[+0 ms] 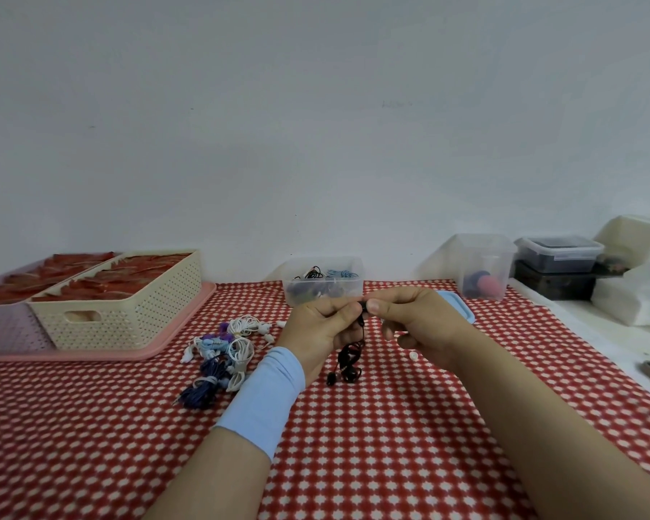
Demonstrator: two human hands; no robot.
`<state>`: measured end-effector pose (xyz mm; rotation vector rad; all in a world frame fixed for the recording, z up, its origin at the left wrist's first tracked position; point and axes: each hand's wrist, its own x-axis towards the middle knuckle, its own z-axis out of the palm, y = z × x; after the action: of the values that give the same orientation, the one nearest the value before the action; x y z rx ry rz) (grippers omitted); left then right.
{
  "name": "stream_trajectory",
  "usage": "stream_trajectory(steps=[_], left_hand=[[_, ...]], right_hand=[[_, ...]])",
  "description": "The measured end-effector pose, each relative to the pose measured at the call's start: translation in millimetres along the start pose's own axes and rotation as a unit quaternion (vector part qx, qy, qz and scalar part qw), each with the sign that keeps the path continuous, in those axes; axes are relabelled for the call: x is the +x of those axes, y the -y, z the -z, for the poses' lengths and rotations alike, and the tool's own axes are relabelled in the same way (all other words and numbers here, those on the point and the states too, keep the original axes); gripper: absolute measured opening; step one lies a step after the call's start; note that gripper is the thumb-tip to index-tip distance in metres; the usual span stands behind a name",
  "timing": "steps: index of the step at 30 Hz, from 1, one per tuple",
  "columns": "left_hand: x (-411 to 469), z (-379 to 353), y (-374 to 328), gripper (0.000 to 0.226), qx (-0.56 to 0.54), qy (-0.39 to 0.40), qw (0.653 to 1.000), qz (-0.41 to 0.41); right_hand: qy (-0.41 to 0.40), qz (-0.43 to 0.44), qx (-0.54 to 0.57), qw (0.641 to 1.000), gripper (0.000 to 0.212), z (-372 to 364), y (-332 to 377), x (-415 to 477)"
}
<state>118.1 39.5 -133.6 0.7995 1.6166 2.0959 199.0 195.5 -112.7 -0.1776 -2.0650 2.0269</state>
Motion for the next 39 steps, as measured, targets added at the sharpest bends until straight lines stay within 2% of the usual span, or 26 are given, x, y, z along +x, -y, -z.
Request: stream_trajectory(steps=[5,13,17,23,27,32,39], left_hand=[[2.2,-1.3,-1.7,0.015,-0.008,-0.044,0.999,0.012],[4.8,3.8,-0.8,0.018,0.086,-0.079,0.993,0.015],[3.4,2.8,-2.8,0.019,0.121,-0.084,0.989,0.008],[2.1,1.2,-5.5,0.023,0.131,-0.073,0.989,0.013],[3.4,3.6,-3.5,0.030,0.119,-0.057,0.991,0.036],[4.1,3.1,-0.9,0.033,0.107,-0.048,0.991,0.063],[5.3,4.3,-0.2,0.032,0.106,-0.041,0.991,0.070]], right_hand=[[-0.033,0.061,-0.032,0.997,0.013,-6.2,1.3,-3.0],[-0.055,0.130,-0.138,0.980,0.015,-4.5,7.8,-9.7],[-0.073,0.154,-0.155,0.973,0.016,-5.6,8.6,-8.9],[-0.076,0.174,-0.159,0.969,0.011,-9.5,10.5,-10.1],[-0.055,0.183,-0.183,0.964,0.022,-7.6,13.2,-11.7],[-0.047,0.181,-0.209,0.960,0.012,-5.2,12.7,-11.6],[-0.013,0.177,-0.164,0.970,0.012,-8.4,12.7,-12.6]])
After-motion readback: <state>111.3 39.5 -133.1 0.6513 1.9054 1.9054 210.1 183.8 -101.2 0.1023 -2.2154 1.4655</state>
